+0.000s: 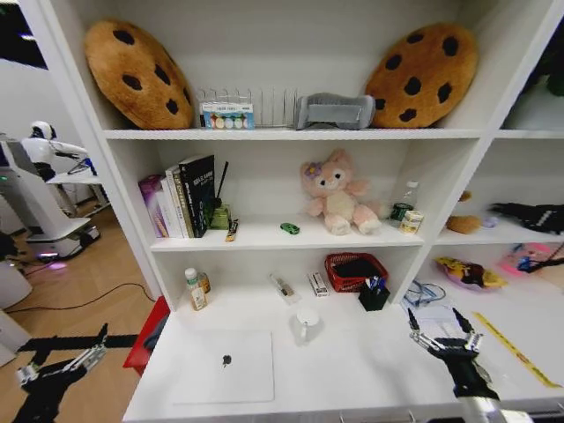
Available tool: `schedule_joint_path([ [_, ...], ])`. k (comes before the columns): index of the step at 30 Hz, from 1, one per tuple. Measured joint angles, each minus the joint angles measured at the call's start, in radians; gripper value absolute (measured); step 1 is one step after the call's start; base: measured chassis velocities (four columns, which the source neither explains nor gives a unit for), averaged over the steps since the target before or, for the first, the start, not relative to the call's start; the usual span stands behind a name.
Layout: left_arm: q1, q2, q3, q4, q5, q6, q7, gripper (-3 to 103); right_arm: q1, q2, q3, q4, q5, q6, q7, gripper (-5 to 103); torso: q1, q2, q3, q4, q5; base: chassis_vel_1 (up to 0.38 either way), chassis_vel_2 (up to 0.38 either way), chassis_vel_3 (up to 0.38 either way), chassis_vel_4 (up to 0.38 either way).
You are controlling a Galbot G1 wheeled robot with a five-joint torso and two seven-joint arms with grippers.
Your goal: Organize the objects on the table.
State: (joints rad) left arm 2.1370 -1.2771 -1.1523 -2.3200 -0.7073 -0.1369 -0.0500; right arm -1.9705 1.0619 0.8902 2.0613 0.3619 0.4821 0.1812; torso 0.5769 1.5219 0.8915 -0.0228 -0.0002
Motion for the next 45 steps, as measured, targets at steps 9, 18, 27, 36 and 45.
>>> schedule_joint_path([
  [9, 0.000, 0.000, 0.000, 0.000, 0.000, 0.000, 0.000, 100, 0.000, 0.000, 0.000, 0.000, 0.000, 0.000, 0.000, 100, 0.000, 0.000, 0.000, -0.0003, 0.0010, 0.270, -0.283, -0.275, 0.284],
  [18, 0.000, 0.000, 0.000, 0.000, 0.000, 0.000, 0.000, 100, 0.000, 0.000, 0.000, 0.000, 0.000, 0.000, 0.000, 100, -0.001, 0.000, 0.000, -0.0001, -0.0008, 0.305, -0.319, -0.309, 0.314],
  [27, 0.000, 0.000, 0.000, 0.000, 0.000, 0.000, 0.000, 100, 0.000, 0.000, 0.000, 0.000, 0.000, 0.000, 0.000, 100, -0.001, 0.000, 0.000, 0.0000, 0.0003, 0.267, -0.264, -0.259, 0.267],
  [36, 0.000, 0.000, 0.000, 0.000, 0.000, 0.000, 0.000, 100, -0.001, 0.000, 0.000, 0.000, 0.000, 0.000, 0.000, 100, -0.001, 0.001, 0.000, -0.0003, -0.0003, 0.077, -0.069, -0.073, 0.089],
  [45, 0.000, 0.000, 0.000, 0.000, 0.000, 0.000, 0.000, 100, 0.000, 0.000, 0.000, 0.000, 0.000, 0.000, 0.000, 100, 0.000, 0.000, 0.000, 0.0000, 0.0002, 0.000, 0.000, 0.000, 0.000],
])
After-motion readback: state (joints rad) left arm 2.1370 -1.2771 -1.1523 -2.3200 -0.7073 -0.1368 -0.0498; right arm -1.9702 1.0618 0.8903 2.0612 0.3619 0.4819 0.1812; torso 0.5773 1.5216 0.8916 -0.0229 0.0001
